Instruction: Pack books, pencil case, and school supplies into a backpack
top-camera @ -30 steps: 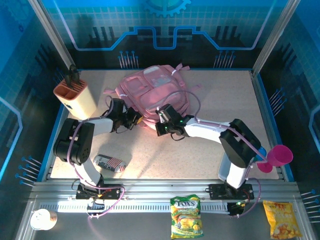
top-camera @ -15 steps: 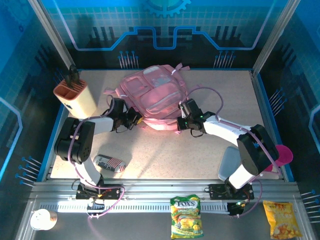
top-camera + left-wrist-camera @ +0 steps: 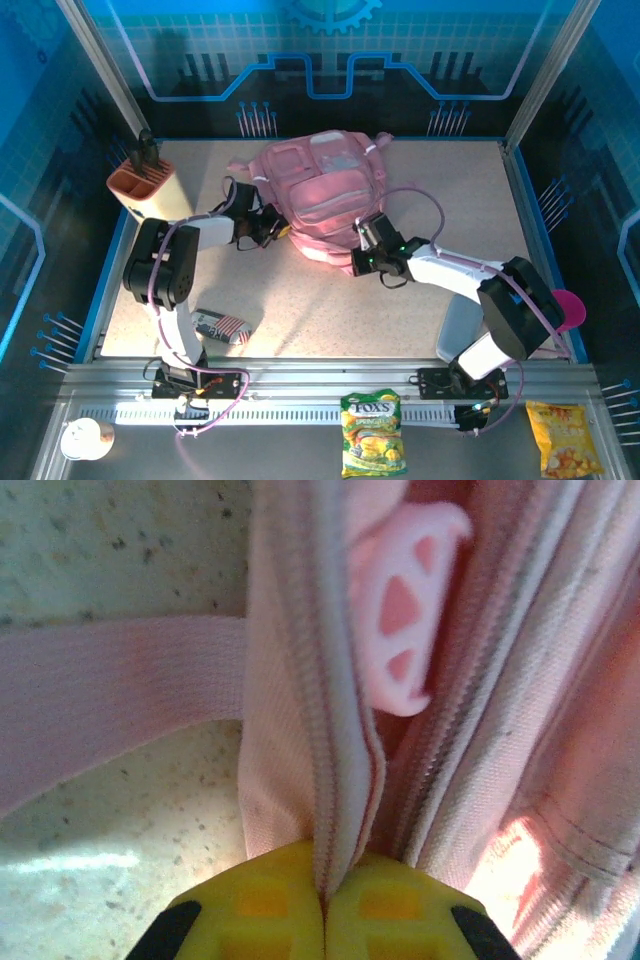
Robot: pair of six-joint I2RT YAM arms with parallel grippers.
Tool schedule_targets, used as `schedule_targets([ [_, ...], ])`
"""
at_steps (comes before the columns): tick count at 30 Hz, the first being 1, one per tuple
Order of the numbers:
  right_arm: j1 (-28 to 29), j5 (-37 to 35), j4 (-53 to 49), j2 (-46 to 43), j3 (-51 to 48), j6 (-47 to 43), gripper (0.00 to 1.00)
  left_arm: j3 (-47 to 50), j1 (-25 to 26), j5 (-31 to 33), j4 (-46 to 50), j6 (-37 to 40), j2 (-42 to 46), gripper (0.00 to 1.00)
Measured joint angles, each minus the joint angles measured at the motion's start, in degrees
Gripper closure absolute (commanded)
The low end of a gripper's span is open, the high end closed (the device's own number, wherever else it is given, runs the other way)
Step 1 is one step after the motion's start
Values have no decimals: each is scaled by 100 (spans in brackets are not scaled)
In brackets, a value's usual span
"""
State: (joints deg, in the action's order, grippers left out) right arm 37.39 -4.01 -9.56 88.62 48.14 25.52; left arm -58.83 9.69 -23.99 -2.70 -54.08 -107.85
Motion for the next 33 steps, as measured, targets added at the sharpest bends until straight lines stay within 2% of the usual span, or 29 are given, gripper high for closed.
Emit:
schedule_targets([
  [4,413,195,258,118,-28,195,100,-63,-68,291,55,155,-9,77],
  [8,706,433,452,623,308,323,100,9,-201,531,155,326,164,68],
  [13,960,730,649,1309,1025,413,100,409,-396,756,518,612,1027,47],
  [16,1003,861,741,1506,1266,455,100,726,-407,883,758,706,1615,39],
  [22,1010,968,787,1652,1394,514,100,1174,-214,1056,1150,656,2282,31],
  [29,1010,990,791,1663,1412,557,100,1209,660,1438,1342,553,2319,35],
  [33,1010,988,791,1663,1412,560,100,1215,774,1526,1244,417,2199,35],
])
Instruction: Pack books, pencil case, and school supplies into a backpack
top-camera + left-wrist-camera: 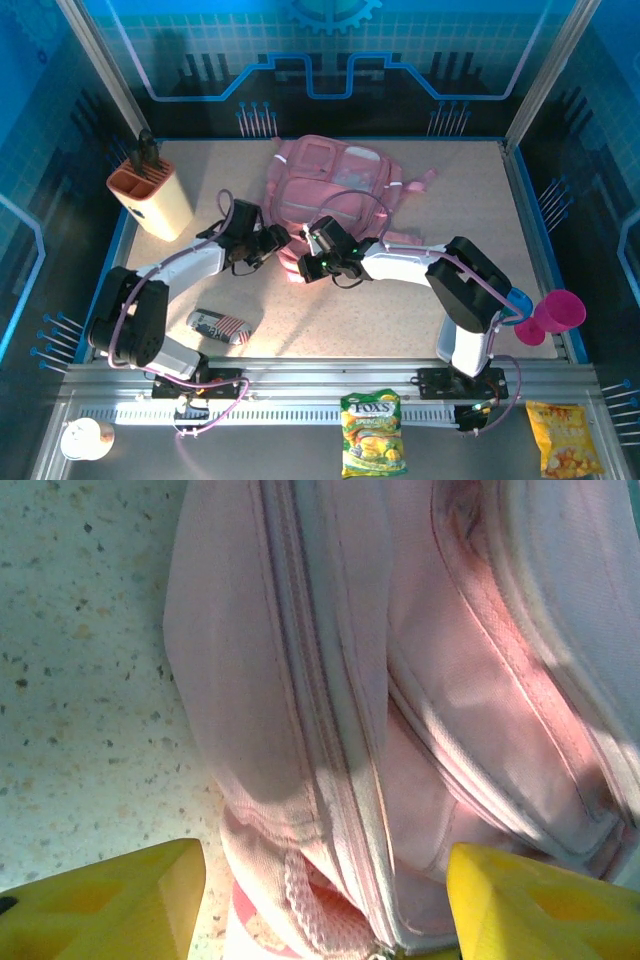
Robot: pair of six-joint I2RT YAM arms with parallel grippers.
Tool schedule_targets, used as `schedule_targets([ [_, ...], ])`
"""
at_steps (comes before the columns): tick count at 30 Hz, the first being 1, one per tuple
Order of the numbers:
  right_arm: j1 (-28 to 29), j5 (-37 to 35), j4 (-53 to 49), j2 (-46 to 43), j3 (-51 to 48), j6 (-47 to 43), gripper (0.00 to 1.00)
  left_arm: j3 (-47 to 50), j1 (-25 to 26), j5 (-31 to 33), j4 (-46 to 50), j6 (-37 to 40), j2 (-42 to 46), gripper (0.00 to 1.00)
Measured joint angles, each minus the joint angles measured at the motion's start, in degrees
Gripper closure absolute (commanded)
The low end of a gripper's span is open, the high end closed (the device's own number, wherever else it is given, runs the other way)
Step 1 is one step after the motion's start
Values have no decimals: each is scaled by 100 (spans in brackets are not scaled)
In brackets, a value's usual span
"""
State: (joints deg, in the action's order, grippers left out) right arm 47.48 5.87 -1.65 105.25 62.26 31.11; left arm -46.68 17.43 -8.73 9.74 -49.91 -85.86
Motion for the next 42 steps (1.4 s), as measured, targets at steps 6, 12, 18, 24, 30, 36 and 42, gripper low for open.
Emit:
schedule_targets([
  [6,0,-2,0,0,0,2,100,-81,0,9,-146,-114,-485,36],
  [12,9,-48,-2,0,-2,24,100,-177,2,-7,-247,-129,-811,52],
  [18,13,-238,-66,-153,-94,-68,100,-177,24,55,-278,-127,-822,77],
  [24,-184,-542,-291,-789,-533,-343,100,-179,26,59,-286,-61,-822,89],
  [30,-581,-876,-699,-1331,-820,-568,100,-199,26,55,-269,46,-817,96],
  [36,-632,-1250,-866,-1567,-844,-743,100,-210,15,31,-238,90,-758,98],
  [42,-960,-1447,-1062,-1585,-872,-916,100,-245,-17,28,-144,208,-708,97],
])
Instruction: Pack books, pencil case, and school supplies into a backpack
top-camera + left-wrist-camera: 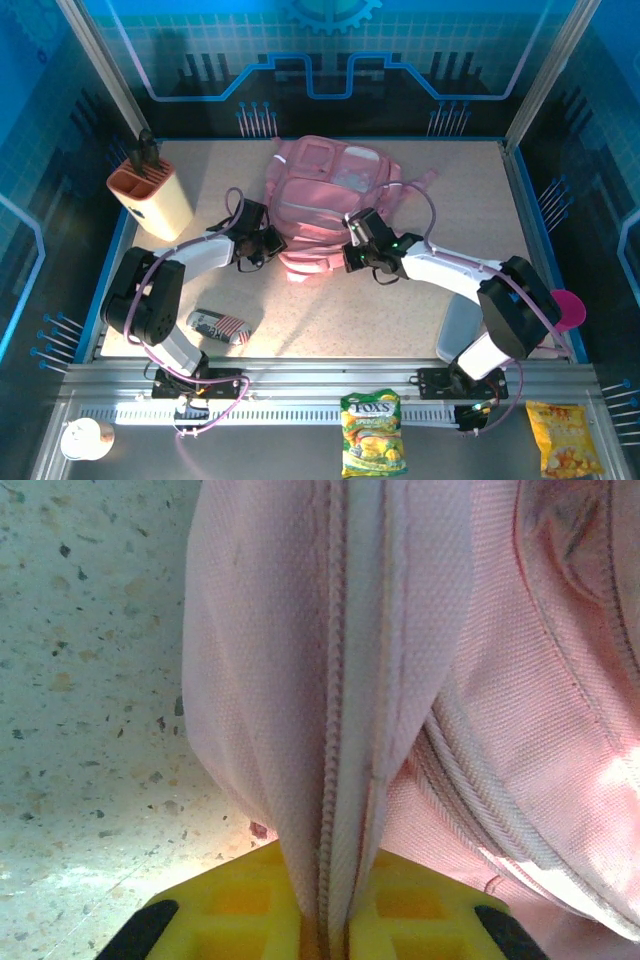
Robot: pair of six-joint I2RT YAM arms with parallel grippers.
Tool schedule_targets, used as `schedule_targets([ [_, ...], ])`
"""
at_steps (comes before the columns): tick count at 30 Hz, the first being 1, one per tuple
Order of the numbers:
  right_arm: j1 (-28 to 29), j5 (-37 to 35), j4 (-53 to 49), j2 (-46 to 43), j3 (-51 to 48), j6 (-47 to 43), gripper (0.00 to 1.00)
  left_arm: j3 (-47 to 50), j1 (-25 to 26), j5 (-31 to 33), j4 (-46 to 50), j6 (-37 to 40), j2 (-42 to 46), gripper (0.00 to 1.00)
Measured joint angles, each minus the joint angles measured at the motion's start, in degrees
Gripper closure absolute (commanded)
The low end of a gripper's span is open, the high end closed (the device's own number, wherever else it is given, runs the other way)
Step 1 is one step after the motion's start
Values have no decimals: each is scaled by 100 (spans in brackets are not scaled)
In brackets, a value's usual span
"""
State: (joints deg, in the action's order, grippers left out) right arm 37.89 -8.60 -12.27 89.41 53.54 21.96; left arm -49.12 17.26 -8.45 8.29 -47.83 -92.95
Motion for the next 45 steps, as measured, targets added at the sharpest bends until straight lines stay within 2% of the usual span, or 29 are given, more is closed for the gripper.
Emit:
schedule_targets([
  [4,-151,4,-50,17,0,-122,100,-2,-17,-15,7,39,0,97],
  [9,-160,208,-55,28,0,-188,81,-4,-35,-35,28,66,0,96],
  [12,-160,260,-55,125,2,-175,74,-4,-66,-37,48,118,0,96],
  [16,-164,260,-57,389,17,-138,72,-20,-72,-37,70,138,0,95],
  [22,-170,262,-39,673,107,-120,76,-31,-70,-39,92,146,2,95],
  [33,-197,190,-20,494,151,-109,74,-35,-81,-42,96,149,2,95],
  [45,-197,212,-15,413,166,-22,96,-35,-83,-48,103,151,2,96],
])
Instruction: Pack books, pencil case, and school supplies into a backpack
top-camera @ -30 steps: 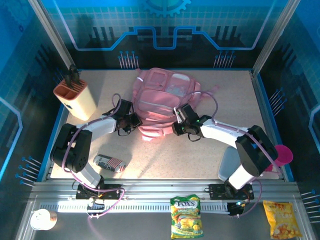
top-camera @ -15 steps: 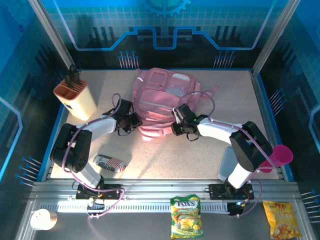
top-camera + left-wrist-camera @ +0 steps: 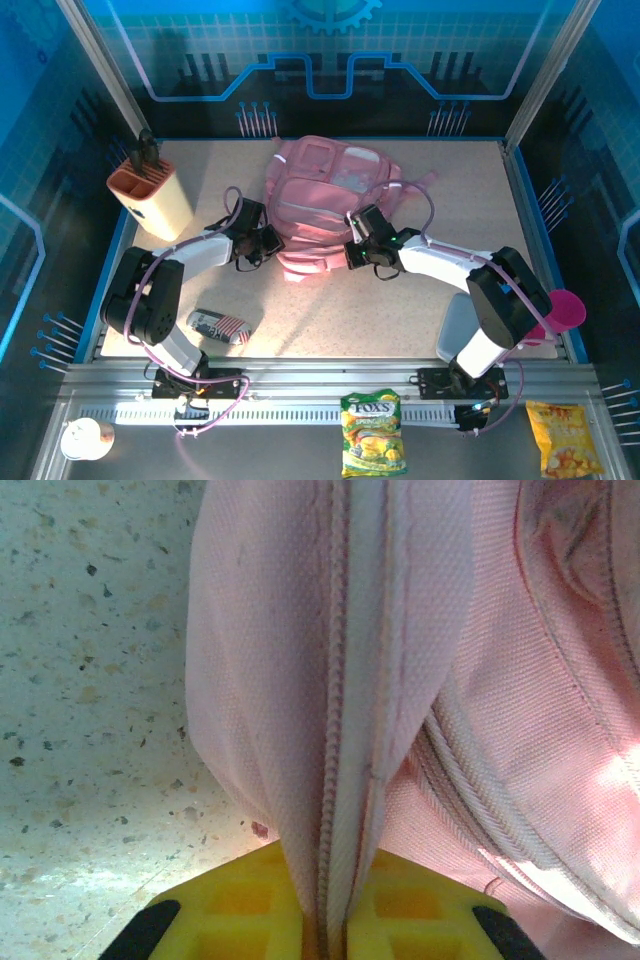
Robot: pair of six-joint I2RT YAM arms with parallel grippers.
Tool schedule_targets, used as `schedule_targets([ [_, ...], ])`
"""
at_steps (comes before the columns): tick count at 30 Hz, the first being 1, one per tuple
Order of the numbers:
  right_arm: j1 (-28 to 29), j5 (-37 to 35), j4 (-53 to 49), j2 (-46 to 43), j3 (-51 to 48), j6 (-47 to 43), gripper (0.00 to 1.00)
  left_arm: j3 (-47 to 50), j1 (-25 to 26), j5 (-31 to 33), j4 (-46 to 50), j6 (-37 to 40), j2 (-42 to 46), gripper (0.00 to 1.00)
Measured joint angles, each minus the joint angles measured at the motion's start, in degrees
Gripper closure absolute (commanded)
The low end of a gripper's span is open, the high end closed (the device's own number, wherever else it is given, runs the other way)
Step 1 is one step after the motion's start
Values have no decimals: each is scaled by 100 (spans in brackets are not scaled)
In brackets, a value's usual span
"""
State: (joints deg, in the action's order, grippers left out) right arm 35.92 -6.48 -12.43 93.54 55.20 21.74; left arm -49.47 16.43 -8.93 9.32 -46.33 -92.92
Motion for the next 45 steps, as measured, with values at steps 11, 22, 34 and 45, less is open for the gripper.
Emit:
schedule_targets([
  [11,-299,-922,-9,-428,-308,0,99,2,-70,-9,116,42,262,100],
  [22,-820,-1449,-175,-79,2,-188,96,111,-109,-85,466,317,553,100],
  [34,-1722,-723,-466,522,726,149,75,435,103,-286,704,431,955,99],
  [45,-1987,87,-393,-1117,133,776,39,42,614,-28,1882,973,1198,43],
])
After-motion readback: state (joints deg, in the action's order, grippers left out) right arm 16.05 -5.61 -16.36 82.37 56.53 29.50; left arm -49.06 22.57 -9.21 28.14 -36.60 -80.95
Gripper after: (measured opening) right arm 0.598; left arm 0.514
